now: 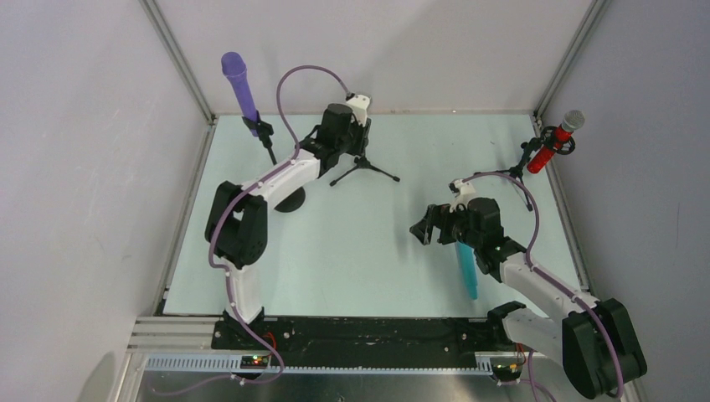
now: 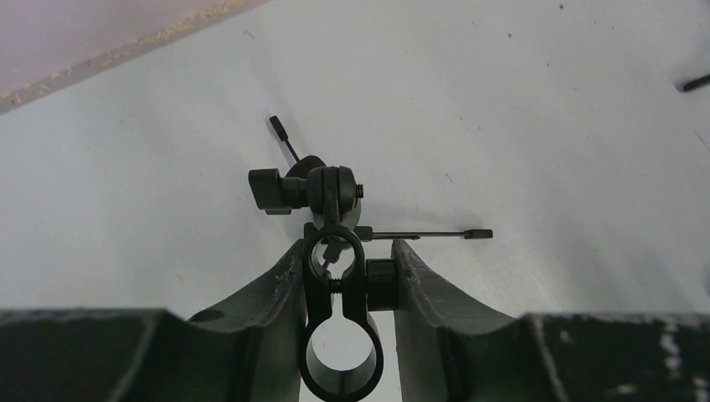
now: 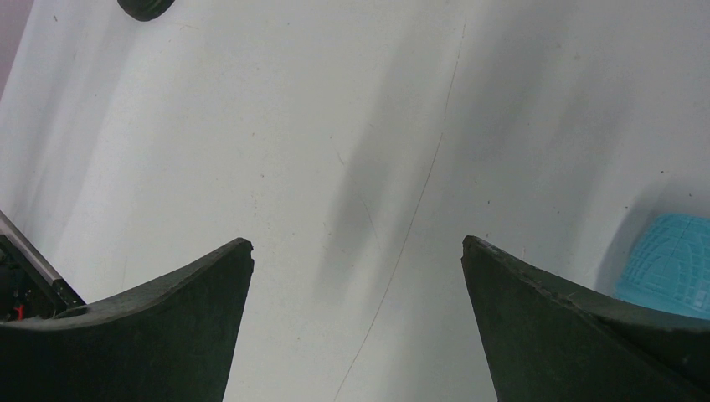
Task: Attach the microphones to the stand
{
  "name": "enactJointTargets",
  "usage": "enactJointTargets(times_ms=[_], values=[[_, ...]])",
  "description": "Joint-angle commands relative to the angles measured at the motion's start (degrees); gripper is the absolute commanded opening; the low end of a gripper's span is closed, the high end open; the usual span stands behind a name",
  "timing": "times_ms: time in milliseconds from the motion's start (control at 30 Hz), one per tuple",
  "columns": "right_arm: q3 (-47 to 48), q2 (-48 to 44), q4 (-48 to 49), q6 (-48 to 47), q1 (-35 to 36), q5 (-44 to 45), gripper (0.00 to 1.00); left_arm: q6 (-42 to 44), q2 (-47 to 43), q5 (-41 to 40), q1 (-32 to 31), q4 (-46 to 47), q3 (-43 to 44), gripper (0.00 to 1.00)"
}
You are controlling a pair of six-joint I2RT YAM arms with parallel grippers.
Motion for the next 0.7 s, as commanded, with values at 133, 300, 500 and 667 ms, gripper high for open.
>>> enactJointTargets(times_ms=[133, 300, 500, 667], values=[[1.9, -1.6, 1.4, 1.5, -0.4, 1.4, 0.99, -2.1, -12.7, -0.1, -2.7, -2.2, -4.6, 0.0], [1.9, -2.5, 0.9, 1.7, -0.5, 1.9, 1.0, -3.0, -18.8, -2.5, -5.5, -2.5, -9.3, 0.0], [1.9, -2.7, 0.2, 1.9, -0.5, 2.4, 0.99, -4.4, -25.1, -6.0, -9.1, -3.3, -14.9, 0.0], [1.9, -4.0, -1.0, 1.9, -0.5, 2.9, 0.99, -6.2, -30.5, -8.9, -12.2, -4.3, -20.3, 0.0]])
